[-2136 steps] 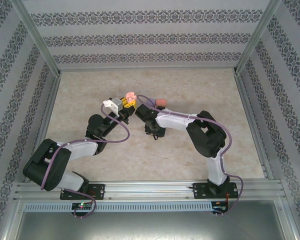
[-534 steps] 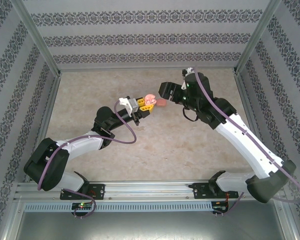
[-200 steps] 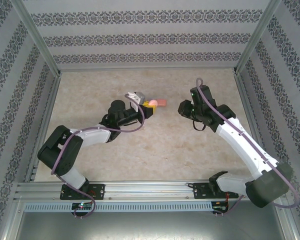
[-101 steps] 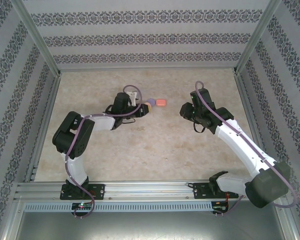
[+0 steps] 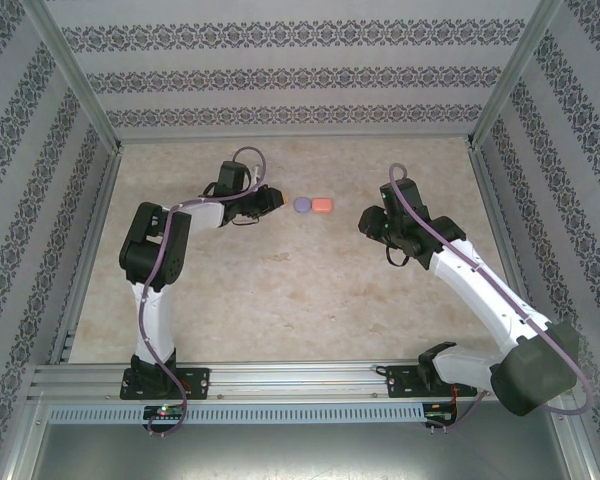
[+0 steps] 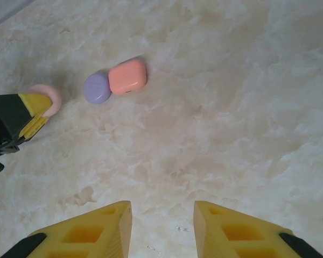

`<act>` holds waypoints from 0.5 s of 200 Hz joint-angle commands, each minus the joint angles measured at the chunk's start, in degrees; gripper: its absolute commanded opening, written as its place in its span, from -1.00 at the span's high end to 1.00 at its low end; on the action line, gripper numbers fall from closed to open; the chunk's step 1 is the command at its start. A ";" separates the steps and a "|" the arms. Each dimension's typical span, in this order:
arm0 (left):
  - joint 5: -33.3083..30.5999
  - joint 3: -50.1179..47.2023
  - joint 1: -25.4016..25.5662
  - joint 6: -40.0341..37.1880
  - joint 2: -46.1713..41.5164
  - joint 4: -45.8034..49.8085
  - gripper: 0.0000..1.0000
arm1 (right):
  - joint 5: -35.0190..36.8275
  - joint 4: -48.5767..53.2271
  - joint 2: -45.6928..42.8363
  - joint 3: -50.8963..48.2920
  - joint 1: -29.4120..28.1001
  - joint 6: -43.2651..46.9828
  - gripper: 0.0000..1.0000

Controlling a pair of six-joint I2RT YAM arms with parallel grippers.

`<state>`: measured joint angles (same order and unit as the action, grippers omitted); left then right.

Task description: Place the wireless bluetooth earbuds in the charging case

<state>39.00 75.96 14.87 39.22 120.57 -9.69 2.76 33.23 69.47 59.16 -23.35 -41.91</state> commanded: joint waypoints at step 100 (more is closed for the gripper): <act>-3.19 10.34 0.30 -0.94 6.42 17.87 0.88 | 0.96 -0.54 -0.38 0.60 0.41 -0.01 0.18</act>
<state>37.60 83.09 14.94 39.22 125.54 2.66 2.76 33.12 69.47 59.16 -23.35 -41.89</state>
